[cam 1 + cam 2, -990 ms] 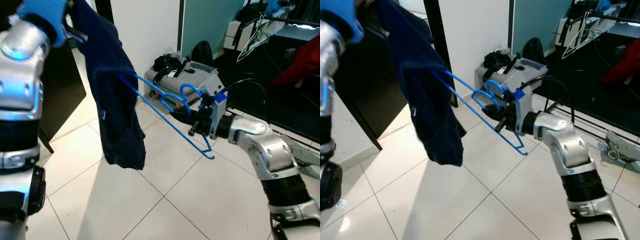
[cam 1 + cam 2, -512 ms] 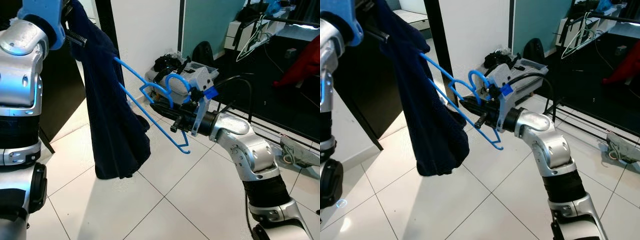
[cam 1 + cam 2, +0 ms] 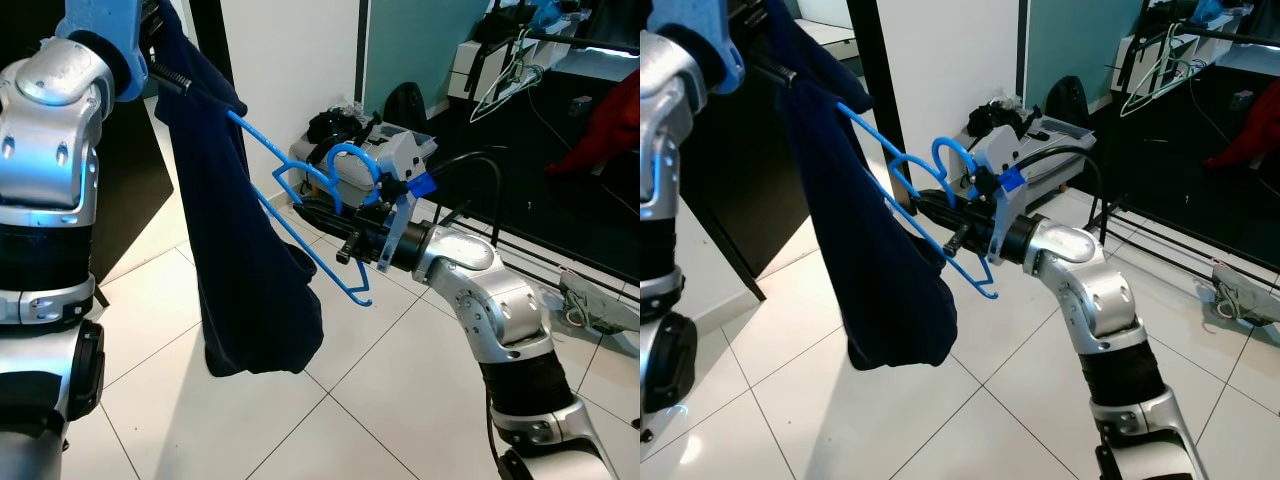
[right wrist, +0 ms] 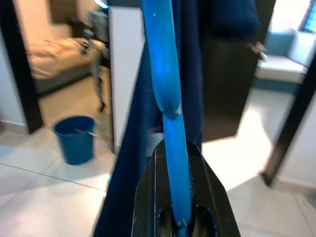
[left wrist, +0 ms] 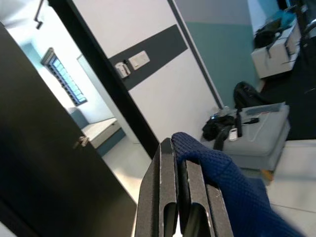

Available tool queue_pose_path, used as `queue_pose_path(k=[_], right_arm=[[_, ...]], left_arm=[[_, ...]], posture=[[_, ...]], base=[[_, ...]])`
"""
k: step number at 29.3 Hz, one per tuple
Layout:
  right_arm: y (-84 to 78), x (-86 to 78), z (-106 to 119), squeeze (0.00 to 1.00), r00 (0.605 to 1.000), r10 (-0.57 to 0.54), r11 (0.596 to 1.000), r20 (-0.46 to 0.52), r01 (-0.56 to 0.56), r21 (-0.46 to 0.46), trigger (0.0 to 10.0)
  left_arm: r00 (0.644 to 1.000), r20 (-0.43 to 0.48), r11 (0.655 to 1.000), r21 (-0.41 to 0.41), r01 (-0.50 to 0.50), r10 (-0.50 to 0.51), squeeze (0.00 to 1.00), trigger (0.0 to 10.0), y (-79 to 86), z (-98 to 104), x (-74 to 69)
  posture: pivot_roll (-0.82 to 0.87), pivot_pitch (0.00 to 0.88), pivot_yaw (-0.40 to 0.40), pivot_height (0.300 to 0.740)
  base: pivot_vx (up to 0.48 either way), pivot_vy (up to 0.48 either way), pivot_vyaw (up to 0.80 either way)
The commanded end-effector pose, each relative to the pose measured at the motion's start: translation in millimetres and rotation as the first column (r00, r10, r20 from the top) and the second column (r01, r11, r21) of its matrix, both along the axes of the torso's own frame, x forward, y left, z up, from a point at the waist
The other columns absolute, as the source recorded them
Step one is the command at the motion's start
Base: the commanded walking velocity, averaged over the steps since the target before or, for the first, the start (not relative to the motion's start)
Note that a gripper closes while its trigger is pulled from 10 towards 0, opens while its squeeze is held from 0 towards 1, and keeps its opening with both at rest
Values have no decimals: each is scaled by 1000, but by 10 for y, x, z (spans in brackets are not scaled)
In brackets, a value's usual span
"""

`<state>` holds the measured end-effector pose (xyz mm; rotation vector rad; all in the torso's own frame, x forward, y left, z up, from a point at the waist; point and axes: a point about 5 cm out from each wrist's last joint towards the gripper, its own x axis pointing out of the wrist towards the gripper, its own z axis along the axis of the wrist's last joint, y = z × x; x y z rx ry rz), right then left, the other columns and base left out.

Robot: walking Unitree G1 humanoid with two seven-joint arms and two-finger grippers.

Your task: Hang hanger

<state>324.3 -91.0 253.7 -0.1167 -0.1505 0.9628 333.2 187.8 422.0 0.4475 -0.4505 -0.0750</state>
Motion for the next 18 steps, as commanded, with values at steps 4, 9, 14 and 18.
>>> queue_pose_path(k=[4,9,14,18], right_arm=[[-4,86,-12,0,997,-75,997,12,75,-24,10000],[-32,121,44,0,993,-111,994,29,111,21,10000],[-43,125,159,0,991,-121,986,54,114,120,10000],[-44,114,210,0,991,-120,981,65,108,162,10000]], left_arm=[[998,57,999,-38,14,-12,0,353,38,227,-99],[998,50,997,-61,44,-41,0,39,6,250,-118],[996,16,994,-71,87,-86,0,78,-89,190,-119],[996,-2,993,-76,91,-91,0,157,-110,150,-108]], posture=[[-4,0,60,740],[-5,0,62,740],[-6,0,63,740],[-7,0,63,740]], base=[[0,0,0],[0,0,0],[0,0,0],[0,0,0]])
